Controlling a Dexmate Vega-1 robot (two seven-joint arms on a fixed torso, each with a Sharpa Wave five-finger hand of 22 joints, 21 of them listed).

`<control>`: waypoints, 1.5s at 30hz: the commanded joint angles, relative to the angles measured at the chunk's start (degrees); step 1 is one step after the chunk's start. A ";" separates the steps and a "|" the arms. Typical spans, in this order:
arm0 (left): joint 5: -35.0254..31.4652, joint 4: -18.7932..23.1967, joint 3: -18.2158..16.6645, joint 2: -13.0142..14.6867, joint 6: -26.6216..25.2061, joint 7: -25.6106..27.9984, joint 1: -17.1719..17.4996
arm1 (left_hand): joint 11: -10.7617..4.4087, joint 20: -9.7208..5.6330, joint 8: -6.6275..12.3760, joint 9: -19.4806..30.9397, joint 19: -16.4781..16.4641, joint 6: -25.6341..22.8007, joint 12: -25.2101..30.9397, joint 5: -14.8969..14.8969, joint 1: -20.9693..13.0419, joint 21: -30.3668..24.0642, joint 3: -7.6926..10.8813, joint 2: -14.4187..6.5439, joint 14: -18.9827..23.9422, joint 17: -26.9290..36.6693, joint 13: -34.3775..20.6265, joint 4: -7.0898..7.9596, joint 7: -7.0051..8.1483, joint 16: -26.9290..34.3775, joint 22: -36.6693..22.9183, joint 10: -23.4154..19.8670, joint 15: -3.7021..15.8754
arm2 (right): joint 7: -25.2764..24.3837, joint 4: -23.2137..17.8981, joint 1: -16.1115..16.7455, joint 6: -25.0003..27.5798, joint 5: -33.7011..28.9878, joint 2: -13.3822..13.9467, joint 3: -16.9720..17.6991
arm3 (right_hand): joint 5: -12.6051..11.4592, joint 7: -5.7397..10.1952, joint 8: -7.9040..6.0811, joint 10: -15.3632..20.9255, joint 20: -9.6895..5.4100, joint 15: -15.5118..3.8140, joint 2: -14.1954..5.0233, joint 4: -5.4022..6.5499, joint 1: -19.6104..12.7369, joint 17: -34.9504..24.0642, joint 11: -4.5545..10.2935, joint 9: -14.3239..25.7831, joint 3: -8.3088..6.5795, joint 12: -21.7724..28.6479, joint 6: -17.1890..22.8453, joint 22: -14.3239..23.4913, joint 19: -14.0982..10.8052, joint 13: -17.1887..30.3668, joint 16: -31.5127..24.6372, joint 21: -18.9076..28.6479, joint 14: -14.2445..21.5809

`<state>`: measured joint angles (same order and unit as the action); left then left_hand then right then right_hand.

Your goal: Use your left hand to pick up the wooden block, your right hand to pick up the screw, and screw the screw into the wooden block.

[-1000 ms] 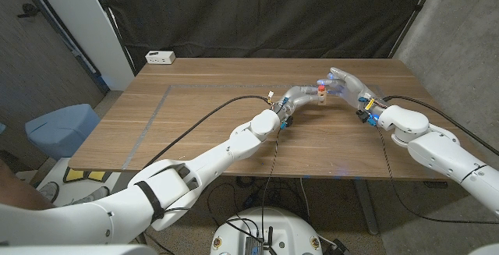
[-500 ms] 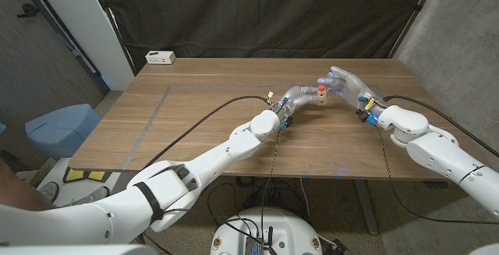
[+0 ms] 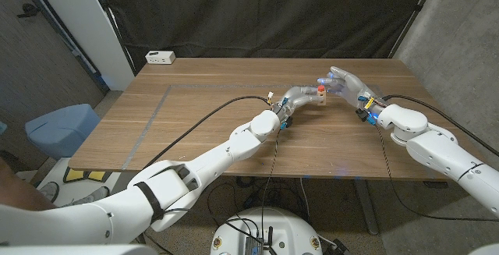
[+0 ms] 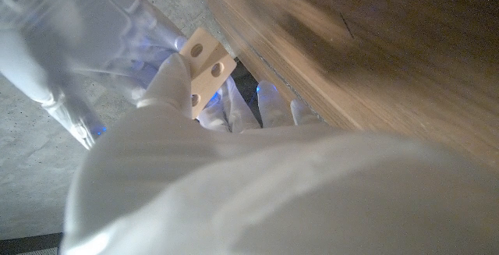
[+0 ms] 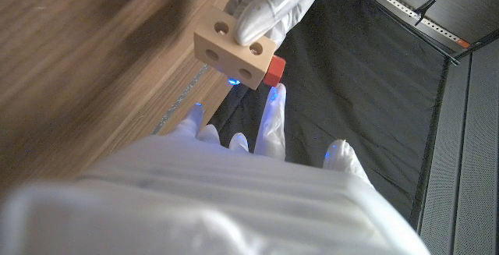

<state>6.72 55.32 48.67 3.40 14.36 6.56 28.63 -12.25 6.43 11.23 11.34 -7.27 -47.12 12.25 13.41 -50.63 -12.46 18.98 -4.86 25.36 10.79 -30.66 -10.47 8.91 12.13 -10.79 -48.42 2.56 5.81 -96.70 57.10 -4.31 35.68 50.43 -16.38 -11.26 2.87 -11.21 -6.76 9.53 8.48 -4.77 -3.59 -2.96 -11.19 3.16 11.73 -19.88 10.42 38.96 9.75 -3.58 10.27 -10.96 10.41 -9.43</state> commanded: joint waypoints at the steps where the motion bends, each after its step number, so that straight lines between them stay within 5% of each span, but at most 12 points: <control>1: 0.25 -2.20 0.07 -1.00 0.99 -0.49 -0.95 | 0.00 -0.30 0.31 0.22 0.05 -0.87 0.43 0.21 -0.26 -0.13 2.07 -0.55 0.36 0.15 -0.35 1.58 -0.15 0.29 -0.19 -0.44 2.72 | 1.05 0.98 -1.23 1.15 0.42 -0.09 -0.76 | -0.47 -0.41 -0.25 -0.16 0.43 0.20 0.04 0.32 0.13 -0.10 -0.03 0.17 -0.11 0.37 0.38 0.06 0.40 0.07 -0.35 0.32 -4.39; 45: 0.44 -1.53 0.02 -0.65 0.78 -0.65 -0.53 | 0.04 -0.32 0.30 0.21 0.03 -0.83 0.43 0.21 -0.09 -0.14 2.04 -0.46 0.39 0.13 -0.32 1.63 -0.33 0.27 -0.19 -0.45 2.66 | -1.54 -1.17 1.28 1.52 0.73 0.69 0.42 | -0.65 -1.07 -1.99 1.40 0.33 -0.06 0.01 0.58 0.14 -0.03 -0.22 1.05 -0.13 0.77 3.53 0.06 0.08 0.10 -0.64 0.54 -3.77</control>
<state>7.04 54.14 48.75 2.85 15.03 6.11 28.16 -12.25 6.43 11.22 11.34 -7.27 -47.10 12.25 13.42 -50.71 -12.46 18.98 -4.94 25.36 10.79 -30.66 -10.47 8.90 12.13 -10.79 -48.42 2.56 5.32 -96.92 57.39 -3.08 36.30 50.78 -16.60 -11.70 1.73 -12.77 -5.61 9.84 8.48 -4.77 -3.30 -2.96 -11.20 3.07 12.53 -19.85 10.82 41.78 9.73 -3.27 10.26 -11.30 10.41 -9.43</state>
